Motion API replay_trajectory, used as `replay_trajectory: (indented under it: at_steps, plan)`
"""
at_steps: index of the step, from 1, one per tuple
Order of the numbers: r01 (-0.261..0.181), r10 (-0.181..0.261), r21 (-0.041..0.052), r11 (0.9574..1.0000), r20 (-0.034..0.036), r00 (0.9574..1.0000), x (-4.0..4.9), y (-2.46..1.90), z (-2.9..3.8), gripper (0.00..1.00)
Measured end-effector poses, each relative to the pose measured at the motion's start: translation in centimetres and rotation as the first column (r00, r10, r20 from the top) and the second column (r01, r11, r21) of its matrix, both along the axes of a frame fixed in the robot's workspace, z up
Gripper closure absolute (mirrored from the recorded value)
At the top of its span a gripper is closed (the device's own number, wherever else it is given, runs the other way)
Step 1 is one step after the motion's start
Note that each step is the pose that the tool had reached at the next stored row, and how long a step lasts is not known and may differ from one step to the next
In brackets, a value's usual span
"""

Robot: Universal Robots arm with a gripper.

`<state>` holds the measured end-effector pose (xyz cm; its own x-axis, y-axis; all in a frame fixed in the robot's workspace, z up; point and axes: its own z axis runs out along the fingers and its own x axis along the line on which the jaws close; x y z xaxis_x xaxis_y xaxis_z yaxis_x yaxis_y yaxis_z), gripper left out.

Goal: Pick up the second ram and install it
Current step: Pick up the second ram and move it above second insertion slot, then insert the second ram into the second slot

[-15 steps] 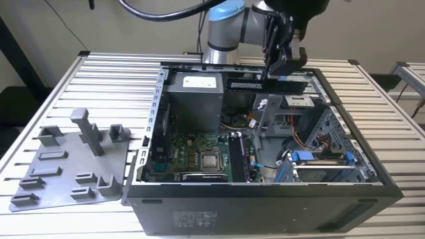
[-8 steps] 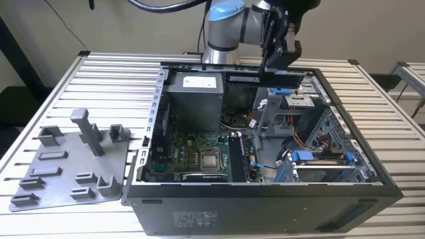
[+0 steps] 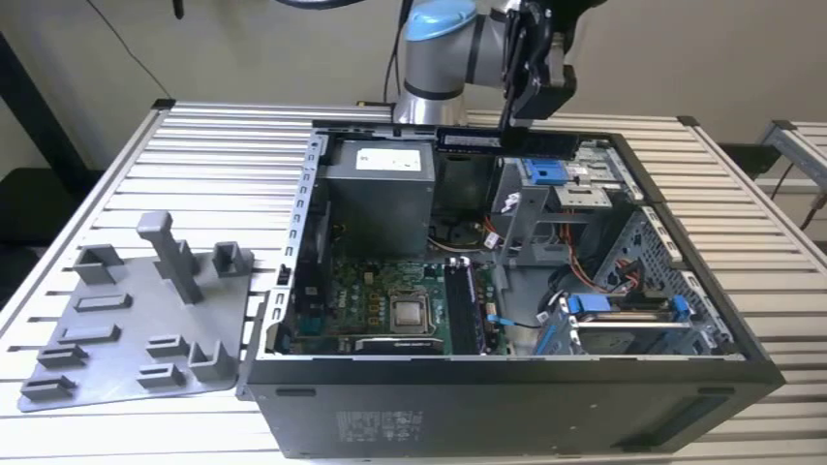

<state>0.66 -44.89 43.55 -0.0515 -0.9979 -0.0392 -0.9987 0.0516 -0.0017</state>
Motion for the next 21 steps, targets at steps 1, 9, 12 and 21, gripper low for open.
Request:
replay_trajectory:
  at_steps: [1,9,12,21]
  plan:
    - [0.0,0.0,0.0,1.0,0.0,1.0,0.0,0.24,0.0,0.86]
    - [0.001,-0.001,0.0,1.0,0.0,1.0,0.0,2.19,-0.02,0.86]
    - [0.002,-0.002,0.0,1.0,0.0,1.0,0.0,2.53,-0.02,0.86]
    - [0.004,-0.004,0.0,1.0,0.0,1.0,0.0,2.57,-0.02,0.86]
